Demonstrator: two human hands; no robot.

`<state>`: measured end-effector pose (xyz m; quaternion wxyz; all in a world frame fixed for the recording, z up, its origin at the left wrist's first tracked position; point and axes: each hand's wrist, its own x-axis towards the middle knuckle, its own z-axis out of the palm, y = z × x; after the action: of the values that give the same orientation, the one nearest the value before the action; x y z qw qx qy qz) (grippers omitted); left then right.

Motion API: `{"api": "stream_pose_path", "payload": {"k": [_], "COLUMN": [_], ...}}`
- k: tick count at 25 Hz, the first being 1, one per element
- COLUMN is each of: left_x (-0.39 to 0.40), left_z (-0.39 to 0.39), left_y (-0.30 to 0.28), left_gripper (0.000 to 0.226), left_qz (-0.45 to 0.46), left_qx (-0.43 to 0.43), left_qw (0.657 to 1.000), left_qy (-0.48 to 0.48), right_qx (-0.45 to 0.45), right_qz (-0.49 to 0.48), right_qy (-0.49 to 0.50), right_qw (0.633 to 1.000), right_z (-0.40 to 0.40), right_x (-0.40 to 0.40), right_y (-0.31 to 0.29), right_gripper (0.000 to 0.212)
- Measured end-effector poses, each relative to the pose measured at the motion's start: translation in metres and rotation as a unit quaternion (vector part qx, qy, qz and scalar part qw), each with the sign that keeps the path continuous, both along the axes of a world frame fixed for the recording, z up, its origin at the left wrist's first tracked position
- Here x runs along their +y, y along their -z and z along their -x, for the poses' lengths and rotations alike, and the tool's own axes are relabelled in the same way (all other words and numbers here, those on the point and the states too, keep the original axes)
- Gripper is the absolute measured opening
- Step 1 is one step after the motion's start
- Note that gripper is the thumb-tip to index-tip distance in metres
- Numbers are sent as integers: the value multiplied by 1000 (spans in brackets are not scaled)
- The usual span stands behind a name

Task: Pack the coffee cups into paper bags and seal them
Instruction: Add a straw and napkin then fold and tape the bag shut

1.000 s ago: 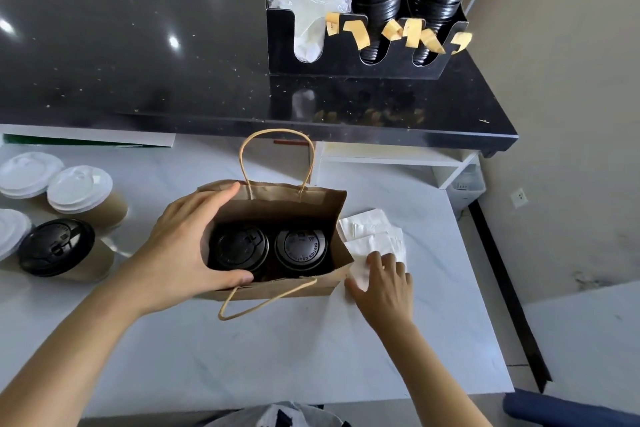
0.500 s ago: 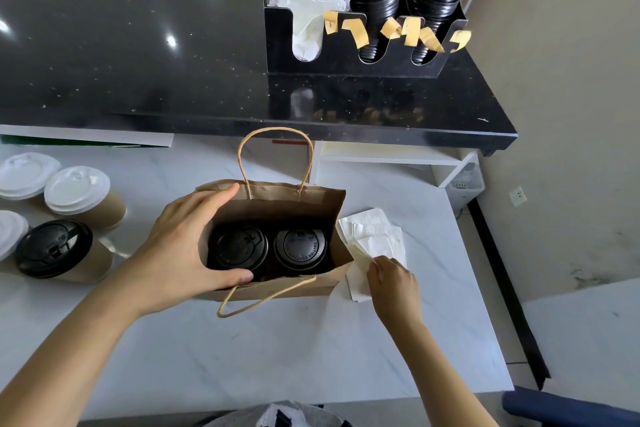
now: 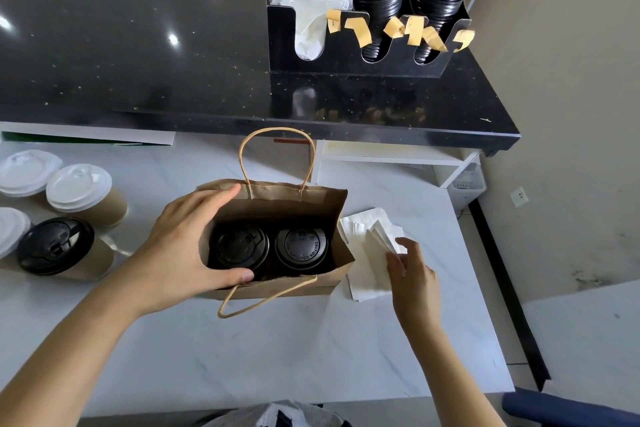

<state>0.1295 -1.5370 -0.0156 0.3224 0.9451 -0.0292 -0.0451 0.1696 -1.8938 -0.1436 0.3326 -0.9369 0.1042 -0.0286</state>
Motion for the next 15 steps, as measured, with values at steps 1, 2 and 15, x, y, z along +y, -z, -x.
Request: {"api": "stream_pose_path", "payload": {"k": [1,2,15], "left_x": [0,0,1], "left_z": [0,0,-1], "left_y": [0,0,1], "left_gripper": [114,114,117], "left_qz": [1,0,-2], "left_qx": [0,0,-1], "left_qw": [1000,1000,1000], "left_qy": [0,1,3], "right_qx": [12,14,-194], "right_qz": [-37,-62,-189], "right_qy": [28,50,84], "right_qw": [999,997,959], "right_z": [-2,-4,-26], "right_x": [0,0,46], "right_y": [-4,-7,-144], "right_gripper": [16,16,24]}}
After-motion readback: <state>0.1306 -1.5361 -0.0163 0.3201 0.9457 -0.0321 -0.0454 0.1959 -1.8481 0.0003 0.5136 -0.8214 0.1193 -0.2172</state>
